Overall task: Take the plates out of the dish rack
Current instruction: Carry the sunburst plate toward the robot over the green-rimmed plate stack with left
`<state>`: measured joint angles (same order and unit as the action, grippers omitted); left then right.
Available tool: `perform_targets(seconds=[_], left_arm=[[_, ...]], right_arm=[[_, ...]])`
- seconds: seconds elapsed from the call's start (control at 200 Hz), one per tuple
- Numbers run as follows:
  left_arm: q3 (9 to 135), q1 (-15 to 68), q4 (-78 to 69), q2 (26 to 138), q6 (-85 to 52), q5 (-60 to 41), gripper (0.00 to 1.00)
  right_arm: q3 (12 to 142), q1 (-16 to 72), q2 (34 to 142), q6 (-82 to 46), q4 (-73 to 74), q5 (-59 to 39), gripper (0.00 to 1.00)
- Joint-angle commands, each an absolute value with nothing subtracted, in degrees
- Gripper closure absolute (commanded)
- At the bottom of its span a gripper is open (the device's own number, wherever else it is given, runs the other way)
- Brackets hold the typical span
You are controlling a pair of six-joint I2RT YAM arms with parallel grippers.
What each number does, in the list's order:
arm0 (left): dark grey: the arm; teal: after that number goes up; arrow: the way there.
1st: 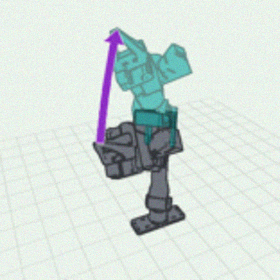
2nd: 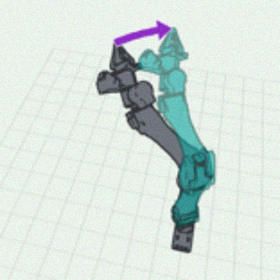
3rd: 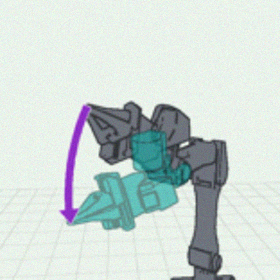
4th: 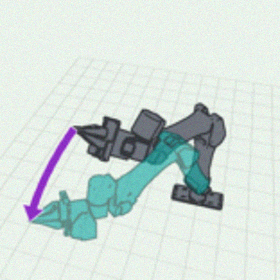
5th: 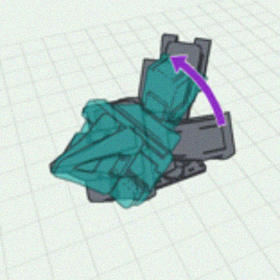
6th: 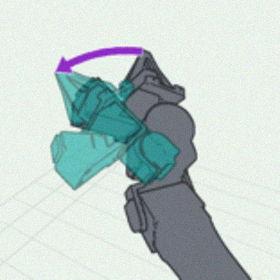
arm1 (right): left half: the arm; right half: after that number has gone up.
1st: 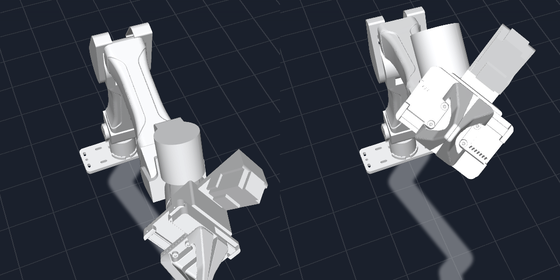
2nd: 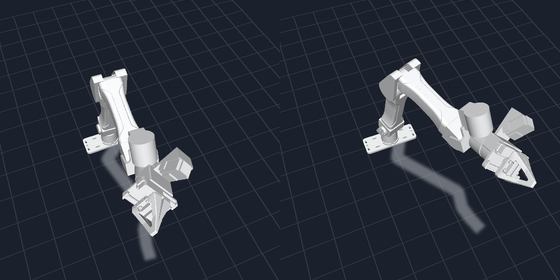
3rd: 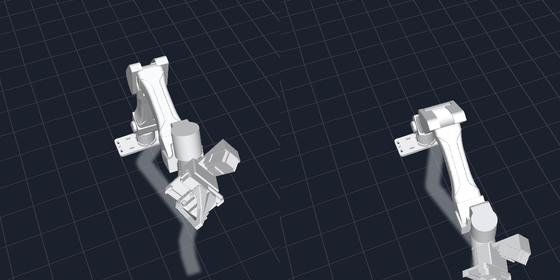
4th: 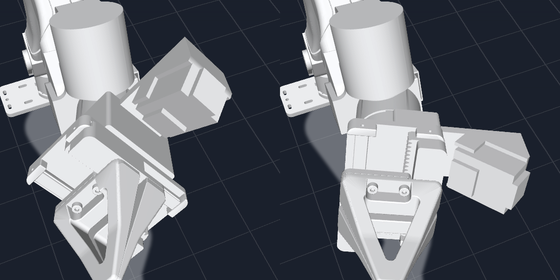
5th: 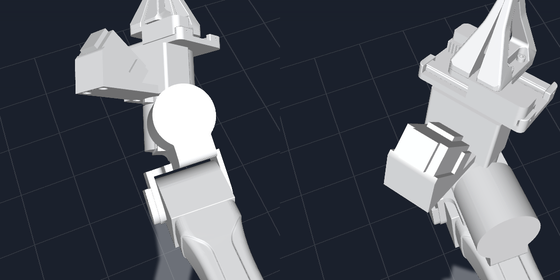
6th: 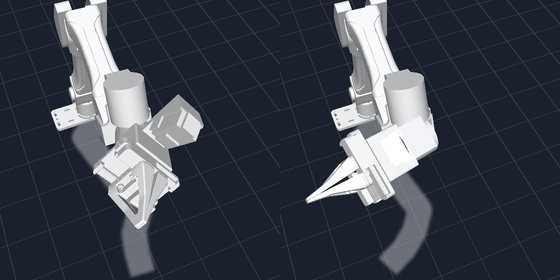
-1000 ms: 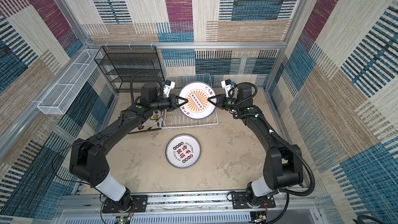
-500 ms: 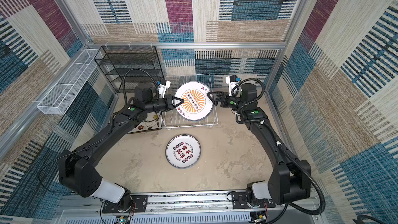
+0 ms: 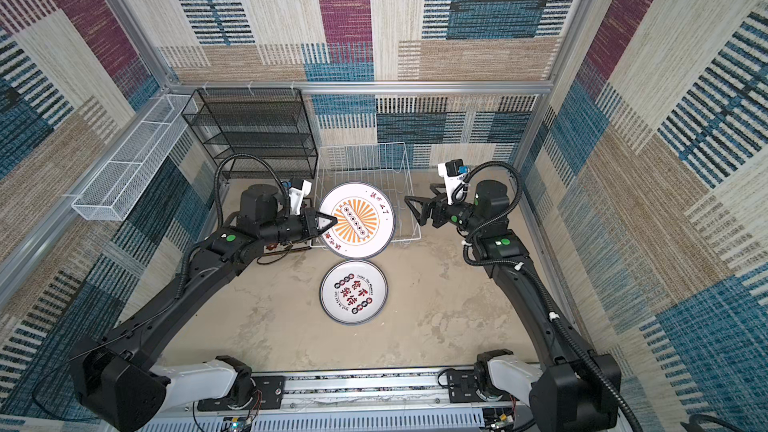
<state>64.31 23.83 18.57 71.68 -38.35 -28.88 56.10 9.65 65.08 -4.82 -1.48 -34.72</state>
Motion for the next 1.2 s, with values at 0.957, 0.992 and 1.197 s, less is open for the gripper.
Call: perform_targets(seconds=[0.957, 0.992, 1.197], left_arm=[[30.9, 22.9, 9.4, 61.6, -44.2, -32.1, 1.0], [30.7, 22.9, 8.8, 62.1, -44.4, -32.2, 1.0], [29.6, 22.9, 4.0, 66.1, -46.7, -32.7, 1.0]], right_arm=[[54.3, 14.8, 64.9, 26.5, -15.5, -37.5, 0.01], [53.9, 14.9, 64.9, 26.6, -15.3, -37.7, 0.01], [53.7, 15.4, 65.4, 25.9, -14.6, -37.8, 0.01]])
